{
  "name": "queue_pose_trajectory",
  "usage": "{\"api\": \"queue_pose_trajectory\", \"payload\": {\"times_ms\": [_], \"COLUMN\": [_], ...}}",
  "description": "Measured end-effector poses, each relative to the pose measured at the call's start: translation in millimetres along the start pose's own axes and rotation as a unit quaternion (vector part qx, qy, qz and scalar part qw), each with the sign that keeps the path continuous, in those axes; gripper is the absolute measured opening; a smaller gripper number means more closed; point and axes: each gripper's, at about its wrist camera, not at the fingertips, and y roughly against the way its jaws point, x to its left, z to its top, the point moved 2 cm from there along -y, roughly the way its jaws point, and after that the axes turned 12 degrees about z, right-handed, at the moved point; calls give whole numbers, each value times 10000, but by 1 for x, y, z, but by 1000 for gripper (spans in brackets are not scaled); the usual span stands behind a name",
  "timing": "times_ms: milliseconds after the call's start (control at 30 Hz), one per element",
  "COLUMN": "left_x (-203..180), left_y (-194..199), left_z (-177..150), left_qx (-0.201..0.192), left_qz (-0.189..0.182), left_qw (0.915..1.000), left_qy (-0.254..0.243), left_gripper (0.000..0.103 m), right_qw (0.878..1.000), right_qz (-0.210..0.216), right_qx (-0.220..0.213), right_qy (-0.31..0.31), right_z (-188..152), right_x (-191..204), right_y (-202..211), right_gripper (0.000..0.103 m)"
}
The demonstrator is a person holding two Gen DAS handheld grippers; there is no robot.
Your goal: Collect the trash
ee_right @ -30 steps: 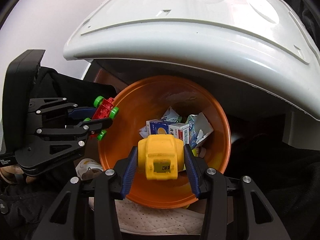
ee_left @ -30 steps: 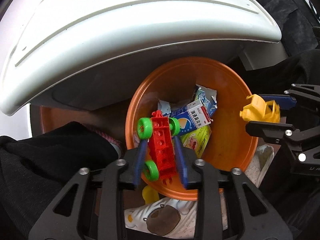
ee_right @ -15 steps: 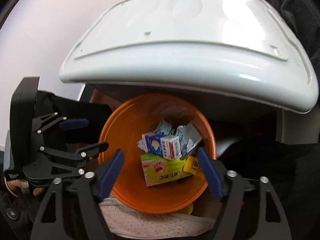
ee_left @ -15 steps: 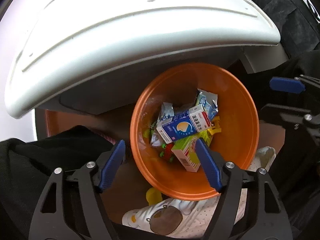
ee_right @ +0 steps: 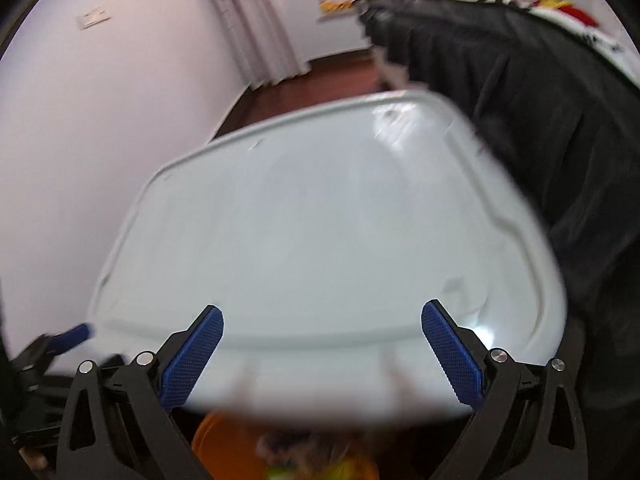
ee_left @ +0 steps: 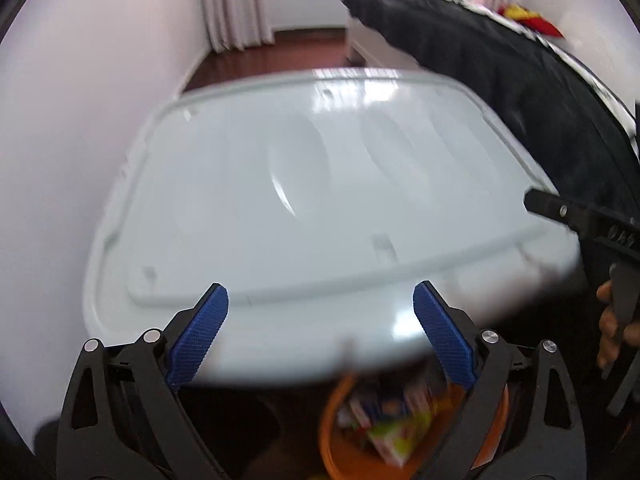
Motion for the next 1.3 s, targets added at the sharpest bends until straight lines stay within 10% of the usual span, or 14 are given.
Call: {"api": "queue_pose_trajectory", "payload": {"times_ms": [333, 1300], "left_x": [14, 13], "left_y": [-54, -85], "left_z": [54, 40], "left_qx": [-245, 101], "left_qz": [600, 244], "left_qw": [9960, 9972], "left_qy": [613, 693], "left_gripper": [92, 92], "right_qw": [9903, 9950], "right_qz": [-859, -781], "right_qx": [-613, -293], "right_qy": [909, 542], "right_z": [30, 27], "right_x": [21, 13], "right_y": [-37, -64], "right_gripper": [98, 98]}}
